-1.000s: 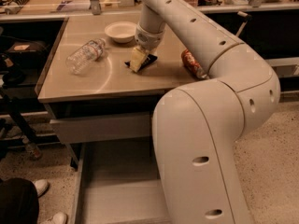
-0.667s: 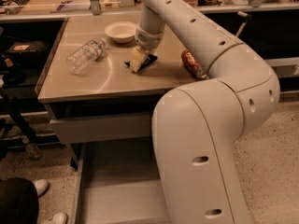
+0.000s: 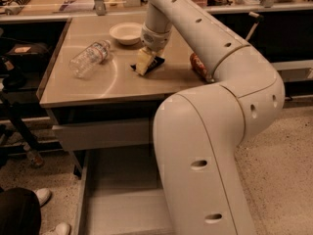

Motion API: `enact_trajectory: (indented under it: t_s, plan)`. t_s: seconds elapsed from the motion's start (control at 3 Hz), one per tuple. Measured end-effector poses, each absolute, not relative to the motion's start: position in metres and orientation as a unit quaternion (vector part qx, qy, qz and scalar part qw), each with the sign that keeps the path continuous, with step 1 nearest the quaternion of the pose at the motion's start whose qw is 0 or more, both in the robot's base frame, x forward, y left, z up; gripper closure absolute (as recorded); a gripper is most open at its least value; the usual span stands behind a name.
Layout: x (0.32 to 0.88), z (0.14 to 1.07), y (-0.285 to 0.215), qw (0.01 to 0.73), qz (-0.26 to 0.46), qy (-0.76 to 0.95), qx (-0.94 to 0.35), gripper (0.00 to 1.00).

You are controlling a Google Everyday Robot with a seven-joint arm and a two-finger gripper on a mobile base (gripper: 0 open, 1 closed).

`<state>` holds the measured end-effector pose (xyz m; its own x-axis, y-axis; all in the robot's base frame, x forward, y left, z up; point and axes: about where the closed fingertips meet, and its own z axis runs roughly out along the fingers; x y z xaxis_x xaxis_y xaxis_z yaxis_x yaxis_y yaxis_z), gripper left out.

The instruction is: Place rxbar chocolate into middle drawer

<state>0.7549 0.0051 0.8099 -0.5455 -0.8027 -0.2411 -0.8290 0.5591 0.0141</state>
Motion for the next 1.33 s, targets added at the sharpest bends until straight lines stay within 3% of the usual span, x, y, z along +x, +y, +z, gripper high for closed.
enact_trajectory:
  t_s: [1.33]
  plan:
    - [0.722,0.815,-0.008,0.1,0.087,0.876,-0.464,1.0]
